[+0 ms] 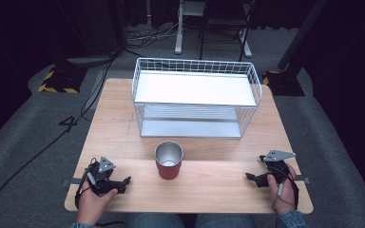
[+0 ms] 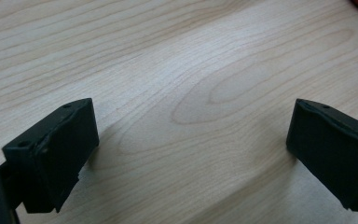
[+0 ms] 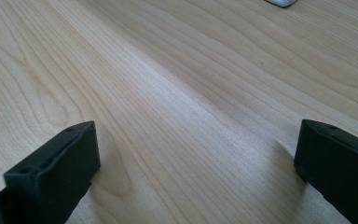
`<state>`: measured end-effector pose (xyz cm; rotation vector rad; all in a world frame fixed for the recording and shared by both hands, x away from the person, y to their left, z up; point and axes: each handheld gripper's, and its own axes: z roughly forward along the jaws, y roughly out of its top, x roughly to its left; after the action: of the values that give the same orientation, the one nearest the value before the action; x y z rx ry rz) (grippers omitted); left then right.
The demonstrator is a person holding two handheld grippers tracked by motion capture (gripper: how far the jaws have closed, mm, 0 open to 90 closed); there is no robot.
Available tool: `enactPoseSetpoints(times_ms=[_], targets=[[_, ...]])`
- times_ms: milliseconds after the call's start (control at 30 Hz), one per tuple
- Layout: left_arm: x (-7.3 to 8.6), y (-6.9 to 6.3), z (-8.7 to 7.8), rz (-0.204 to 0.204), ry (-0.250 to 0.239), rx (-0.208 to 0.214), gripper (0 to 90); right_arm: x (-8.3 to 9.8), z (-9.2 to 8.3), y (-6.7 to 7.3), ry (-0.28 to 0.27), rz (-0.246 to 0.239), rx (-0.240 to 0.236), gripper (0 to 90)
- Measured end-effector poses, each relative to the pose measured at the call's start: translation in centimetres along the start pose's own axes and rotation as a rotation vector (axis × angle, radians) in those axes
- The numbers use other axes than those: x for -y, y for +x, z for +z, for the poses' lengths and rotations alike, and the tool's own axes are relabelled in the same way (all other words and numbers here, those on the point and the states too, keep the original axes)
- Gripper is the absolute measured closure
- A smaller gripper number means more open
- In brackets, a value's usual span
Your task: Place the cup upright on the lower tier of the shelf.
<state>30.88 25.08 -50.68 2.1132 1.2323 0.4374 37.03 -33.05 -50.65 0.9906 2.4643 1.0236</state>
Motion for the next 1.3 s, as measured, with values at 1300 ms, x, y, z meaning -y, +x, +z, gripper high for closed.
enactPoseSetpoints(times_ms=[1300], targets=[[-1.6,-6.8,-4.5,0.021,-0.409,0.138,15.3,0.0,0.0,0.0,-0.001,0.000,0.001,0.3]])
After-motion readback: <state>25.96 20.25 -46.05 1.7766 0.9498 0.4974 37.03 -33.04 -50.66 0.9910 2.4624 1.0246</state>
